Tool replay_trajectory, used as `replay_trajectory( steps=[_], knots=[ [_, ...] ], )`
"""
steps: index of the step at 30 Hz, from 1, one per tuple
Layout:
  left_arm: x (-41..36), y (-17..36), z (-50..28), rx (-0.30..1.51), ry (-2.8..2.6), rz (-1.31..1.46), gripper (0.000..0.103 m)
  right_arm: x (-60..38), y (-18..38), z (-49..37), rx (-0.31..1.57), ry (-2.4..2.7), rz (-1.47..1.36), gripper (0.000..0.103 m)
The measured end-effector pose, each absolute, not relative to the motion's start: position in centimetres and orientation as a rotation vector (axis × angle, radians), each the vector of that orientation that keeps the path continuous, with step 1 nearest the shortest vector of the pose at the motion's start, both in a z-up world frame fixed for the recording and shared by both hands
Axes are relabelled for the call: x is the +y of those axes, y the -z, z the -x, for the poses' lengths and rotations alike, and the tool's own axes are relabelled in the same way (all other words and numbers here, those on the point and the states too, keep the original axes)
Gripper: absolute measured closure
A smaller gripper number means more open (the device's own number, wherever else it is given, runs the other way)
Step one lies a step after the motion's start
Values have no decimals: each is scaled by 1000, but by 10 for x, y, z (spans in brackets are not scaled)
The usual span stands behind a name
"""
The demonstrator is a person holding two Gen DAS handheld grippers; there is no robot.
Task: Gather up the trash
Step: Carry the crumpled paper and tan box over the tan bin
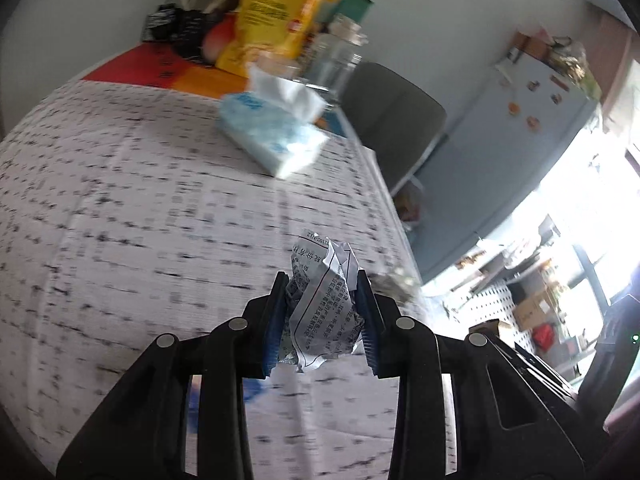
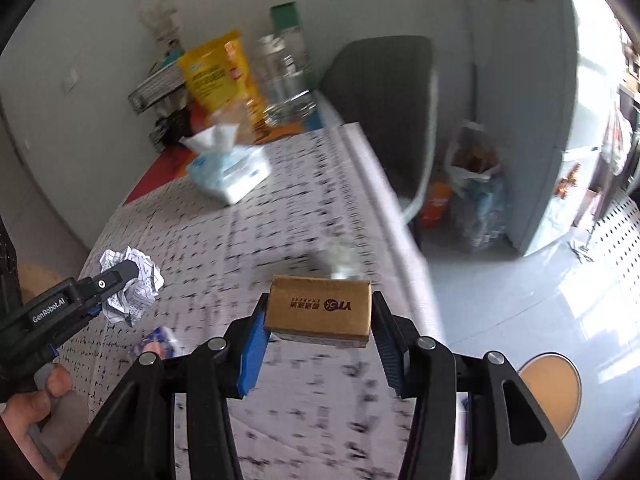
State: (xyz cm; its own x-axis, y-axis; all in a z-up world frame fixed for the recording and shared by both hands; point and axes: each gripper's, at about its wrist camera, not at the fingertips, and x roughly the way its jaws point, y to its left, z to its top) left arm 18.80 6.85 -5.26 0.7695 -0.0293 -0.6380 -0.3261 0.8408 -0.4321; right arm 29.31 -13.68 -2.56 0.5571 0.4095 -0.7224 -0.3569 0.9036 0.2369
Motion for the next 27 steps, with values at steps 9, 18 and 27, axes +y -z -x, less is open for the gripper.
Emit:
replay_trajectory(
  steps=[9, 18, 27],
  knots=[
    [-13, 37, -226, 706, -37, 464, 70, -232, 16, -298, 822, -324, -134, 55],
    [-92, 35, -259, 744, 70, 388, 70, -314, 27, -298, 816, -213, -197, 55],
    [-190, 54, -299, 826, 186, 318, 70, -405, 60, -304, 845, -96, -275, 55]
  ],
)
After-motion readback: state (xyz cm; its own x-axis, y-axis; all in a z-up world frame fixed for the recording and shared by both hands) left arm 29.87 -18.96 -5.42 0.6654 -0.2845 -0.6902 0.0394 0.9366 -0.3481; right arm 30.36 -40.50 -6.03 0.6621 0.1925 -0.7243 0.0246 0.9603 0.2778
